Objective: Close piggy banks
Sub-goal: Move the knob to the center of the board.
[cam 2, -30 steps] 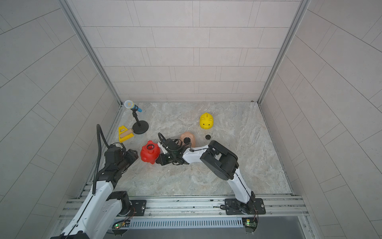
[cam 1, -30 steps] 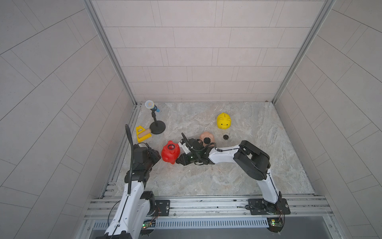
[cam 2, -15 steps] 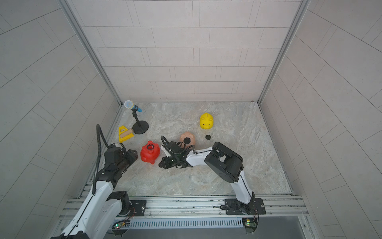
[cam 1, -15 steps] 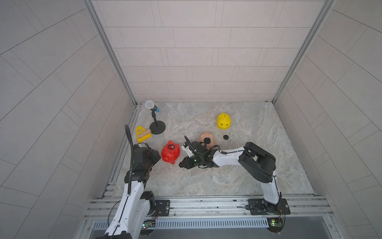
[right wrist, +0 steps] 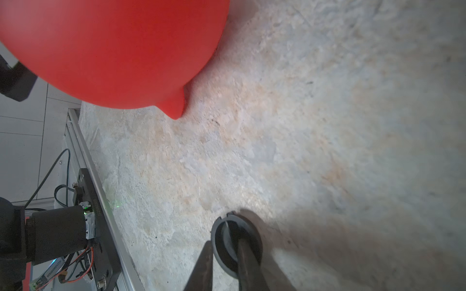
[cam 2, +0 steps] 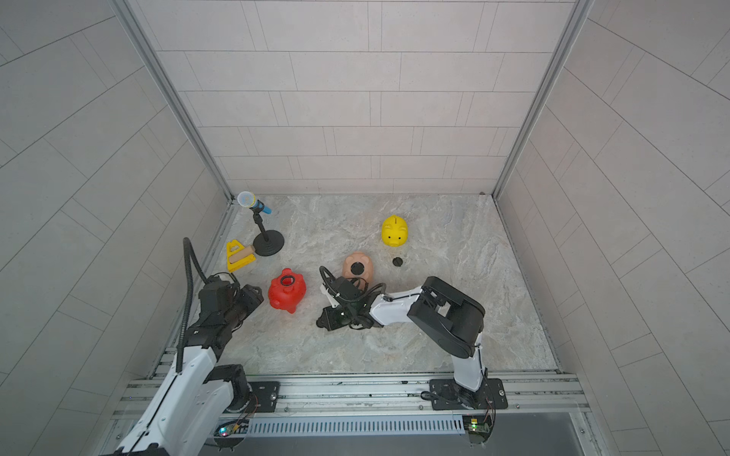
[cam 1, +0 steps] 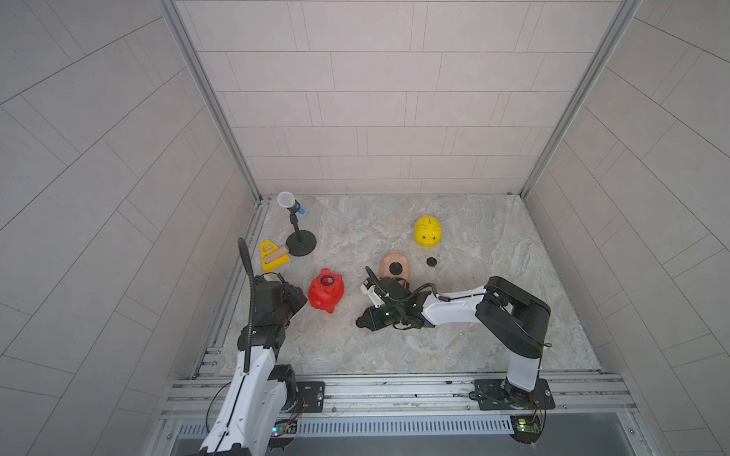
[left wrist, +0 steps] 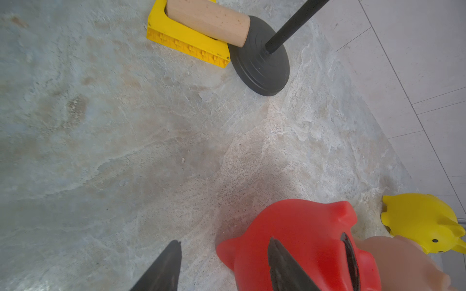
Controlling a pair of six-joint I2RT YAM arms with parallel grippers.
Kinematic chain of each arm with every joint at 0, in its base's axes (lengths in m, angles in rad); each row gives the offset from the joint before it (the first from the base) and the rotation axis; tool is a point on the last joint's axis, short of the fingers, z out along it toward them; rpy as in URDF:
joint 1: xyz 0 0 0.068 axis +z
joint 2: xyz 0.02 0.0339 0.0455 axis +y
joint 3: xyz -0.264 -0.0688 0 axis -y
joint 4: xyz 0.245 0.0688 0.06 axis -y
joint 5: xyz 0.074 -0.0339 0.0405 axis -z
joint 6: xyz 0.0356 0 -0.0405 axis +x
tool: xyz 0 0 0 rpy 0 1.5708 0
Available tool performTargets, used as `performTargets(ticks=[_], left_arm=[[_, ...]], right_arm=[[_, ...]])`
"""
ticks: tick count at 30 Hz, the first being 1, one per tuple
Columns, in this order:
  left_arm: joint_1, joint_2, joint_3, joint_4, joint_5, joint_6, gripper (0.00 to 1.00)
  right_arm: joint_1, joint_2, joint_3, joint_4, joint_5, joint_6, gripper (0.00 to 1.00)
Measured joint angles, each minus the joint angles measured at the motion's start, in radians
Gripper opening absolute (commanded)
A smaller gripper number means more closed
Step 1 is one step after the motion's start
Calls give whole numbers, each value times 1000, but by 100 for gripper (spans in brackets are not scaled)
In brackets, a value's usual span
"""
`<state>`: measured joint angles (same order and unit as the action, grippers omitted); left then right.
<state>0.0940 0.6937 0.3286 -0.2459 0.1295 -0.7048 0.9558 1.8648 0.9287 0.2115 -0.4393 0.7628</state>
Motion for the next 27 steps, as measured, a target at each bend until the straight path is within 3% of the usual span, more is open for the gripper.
performTargets(ticks=[12, 27], left_arm=[[5, -16, 0, -4, -5, 3, 60], [7, -34, 0, -19, -19, 2, 60]], right_arm=[[3, -51, -19, -79, 19, -11, 23], [-10, -44, 246, -248, 38, -80, 32]])
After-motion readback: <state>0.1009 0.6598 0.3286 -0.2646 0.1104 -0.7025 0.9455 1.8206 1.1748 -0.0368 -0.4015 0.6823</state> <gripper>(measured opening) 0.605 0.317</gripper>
